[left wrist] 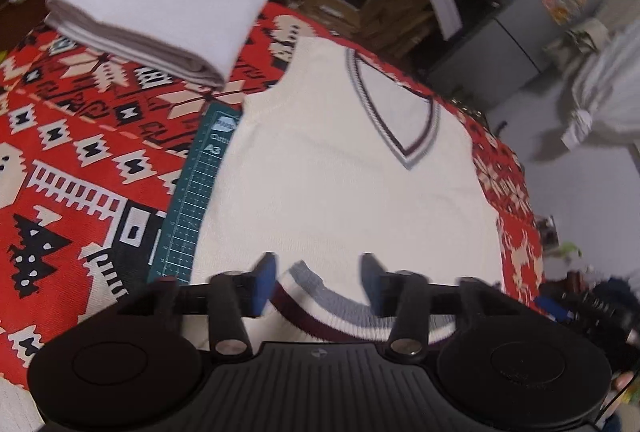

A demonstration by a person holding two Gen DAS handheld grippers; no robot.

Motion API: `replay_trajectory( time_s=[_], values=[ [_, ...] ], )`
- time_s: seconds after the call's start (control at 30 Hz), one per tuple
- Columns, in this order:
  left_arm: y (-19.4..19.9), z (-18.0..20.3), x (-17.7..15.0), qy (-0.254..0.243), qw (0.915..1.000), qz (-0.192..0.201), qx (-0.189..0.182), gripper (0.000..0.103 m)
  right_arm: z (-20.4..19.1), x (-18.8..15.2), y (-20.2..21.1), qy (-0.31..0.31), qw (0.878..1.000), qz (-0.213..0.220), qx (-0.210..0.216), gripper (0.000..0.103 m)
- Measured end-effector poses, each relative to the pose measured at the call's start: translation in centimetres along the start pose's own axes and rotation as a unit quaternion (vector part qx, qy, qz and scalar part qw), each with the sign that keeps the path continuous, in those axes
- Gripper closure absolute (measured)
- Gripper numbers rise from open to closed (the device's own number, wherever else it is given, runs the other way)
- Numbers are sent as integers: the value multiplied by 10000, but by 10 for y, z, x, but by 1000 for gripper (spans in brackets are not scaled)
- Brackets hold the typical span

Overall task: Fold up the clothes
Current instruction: 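Lift the hem with both grippers and fold it over toward the collar, then open both grippers and press the folded hem flat on the vest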

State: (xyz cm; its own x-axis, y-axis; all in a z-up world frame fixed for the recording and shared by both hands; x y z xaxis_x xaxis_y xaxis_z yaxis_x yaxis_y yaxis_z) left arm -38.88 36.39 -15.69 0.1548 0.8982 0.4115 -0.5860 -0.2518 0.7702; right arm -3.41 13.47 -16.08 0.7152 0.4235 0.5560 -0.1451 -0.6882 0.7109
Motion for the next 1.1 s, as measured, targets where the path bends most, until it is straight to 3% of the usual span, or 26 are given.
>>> replay_trajectory(
  time_s=[0.17,0.33,0.4,0.47,0.57,0.6,0.67,0.73,0.97,1.1],
  values=[
    [-10,21,-35,-928,9955,39,168,36,-33,-35,13,1183,9930,-52,6,35],
    [-39,33,-68,-1858,9806,52,618,36,-48,-71,-4,1889,9810,-297,-333,29],
    [-51,33,-78,-2098,9742,48,824,36,-50,-80,-9,2066,9772,-331,-375,20],
    [-59,29,-83,-2150,9720,40,951,32,-52,-89,-15,2275,9720,-371,-460,14],
    [-63,31,-88,-2440,9626,187,1161,24,-51,-100,-26,2475,9658,-462,-626,12],
    [-64,32,-89,-2524,9593,227,1241,15,-50,-102,-29,2519,9645,-452,-655,7],
    [-66,28,-88,-2406,9615,240,1305,0,-51,-106,-31,2587,9625,-407,-710,1],
    [-67,23,-85,-2250,9646,245,1356,0,-52,-110,-34,2640,9604,-335,-826,1],
    [-65,24,-93,-2362,9615,524,1306,0,-55,-118,-34,2727,9564,-72,-1039,0],
    [-62,26,-98,-2648,9532,752,1252,0,-55,-117,-34,2779,9553,-54,-1005,0]
  ],
)
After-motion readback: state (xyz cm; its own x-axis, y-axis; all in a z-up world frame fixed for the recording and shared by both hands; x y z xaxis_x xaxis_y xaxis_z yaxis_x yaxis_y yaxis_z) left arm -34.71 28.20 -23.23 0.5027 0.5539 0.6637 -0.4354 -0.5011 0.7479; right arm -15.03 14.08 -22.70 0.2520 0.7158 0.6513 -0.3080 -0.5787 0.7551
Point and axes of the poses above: each gripper's, at about its wrist camera, not at the fingertips, and y roughly against the way its jaws point, z to its right, x to its top, the point moved 4 cm from there along -y, roughly the way its jaws point, and after that the axes turned 5 degrees about y, right-handed, at the moved point
